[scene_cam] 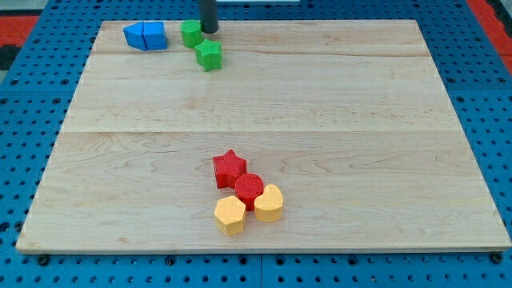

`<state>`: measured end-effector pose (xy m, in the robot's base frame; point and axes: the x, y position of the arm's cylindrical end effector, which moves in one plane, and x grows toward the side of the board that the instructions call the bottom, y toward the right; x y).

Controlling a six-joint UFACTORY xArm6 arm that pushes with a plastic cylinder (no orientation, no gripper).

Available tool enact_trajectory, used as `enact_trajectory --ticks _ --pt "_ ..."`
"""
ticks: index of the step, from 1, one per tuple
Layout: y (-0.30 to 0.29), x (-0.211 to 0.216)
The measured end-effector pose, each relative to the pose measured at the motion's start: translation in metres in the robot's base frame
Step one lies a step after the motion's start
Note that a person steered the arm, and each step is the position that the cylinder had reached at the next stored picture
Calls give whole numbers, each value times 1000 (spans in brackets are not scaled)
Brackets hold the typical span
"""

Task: Push the green blocks into the blue blocks

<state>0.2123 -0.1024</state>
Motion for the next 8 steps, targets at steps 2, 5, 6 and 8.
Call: enact_trajectory --ticks 2,5,6,8 --pt "74 20" --pt "-7 64" --pt "-3 60" --pt "29 64"
